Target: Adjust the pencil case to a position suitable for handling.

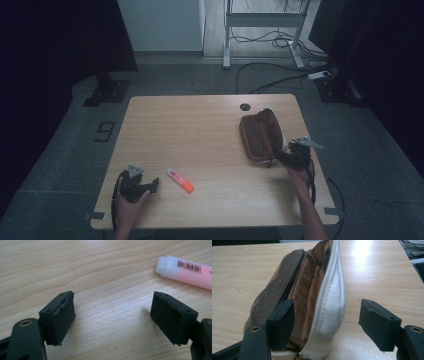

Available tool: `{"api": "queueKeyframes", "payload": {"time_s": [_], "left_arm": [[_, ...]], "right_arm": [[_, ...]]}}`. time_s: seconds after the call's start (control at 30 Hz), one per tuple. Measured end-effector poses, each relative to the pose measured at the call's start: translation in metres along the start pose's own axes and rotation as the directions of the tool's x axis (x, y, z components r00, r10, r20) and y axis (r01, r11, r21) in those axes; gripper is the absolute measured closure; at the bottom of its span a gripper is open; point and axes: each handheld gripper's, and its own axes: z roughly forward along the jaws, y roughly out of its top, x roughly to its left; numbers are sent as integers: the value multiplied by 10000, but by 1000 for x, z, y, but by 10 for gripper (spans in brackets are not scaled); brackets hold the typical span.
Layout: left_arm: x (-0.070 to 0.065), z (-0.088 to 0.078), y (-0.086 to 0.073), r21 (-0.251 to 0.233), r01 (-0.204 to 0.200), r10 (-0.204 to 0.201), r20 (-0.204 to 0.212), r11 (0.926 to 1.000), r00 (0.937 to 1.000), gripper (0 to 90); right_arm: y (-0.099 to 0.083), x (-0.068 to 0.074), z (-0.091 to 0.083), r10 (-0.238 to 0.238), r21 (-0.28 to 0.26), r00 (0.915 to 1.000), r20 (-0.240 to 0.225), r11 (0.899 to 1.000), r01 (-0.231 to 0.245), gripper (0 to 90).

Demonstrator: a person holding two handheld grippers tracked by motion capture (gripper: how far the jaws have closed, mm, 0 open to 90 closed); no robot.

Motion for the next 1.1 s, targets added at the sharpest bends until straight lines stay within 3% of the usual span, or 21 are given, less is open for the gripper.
{"api": "queueKeyframes", "payload": {"time_s": [0.2, 0.47, 0.8, 1.1], "left_arm": [[0, 0, 0, 0, 3, -3, 1, 10000, 10000, 196], [0, 0, 0, 4, 6, -6, 5, 10000, 10000, 195], [0, 0, 0, 2, -2, 2, -2, 10000, 10000, 196], [0, 0, 0, 1, 1, -1, -1, 10000, 10000, 195]], "right_arm": [[-2, -4, 12, 206, 92, 9998, 59, 9997, -207, 306], [-6, -8, 28, 351, 269, 9994, -66, 9990, -349, 404], [-9, -8, 35, 455, 335, 9986, -280, 9984, -445, 623], [-10, -9, 36, 699, 214, 9974, 165, 9973, -703, 763]]}}
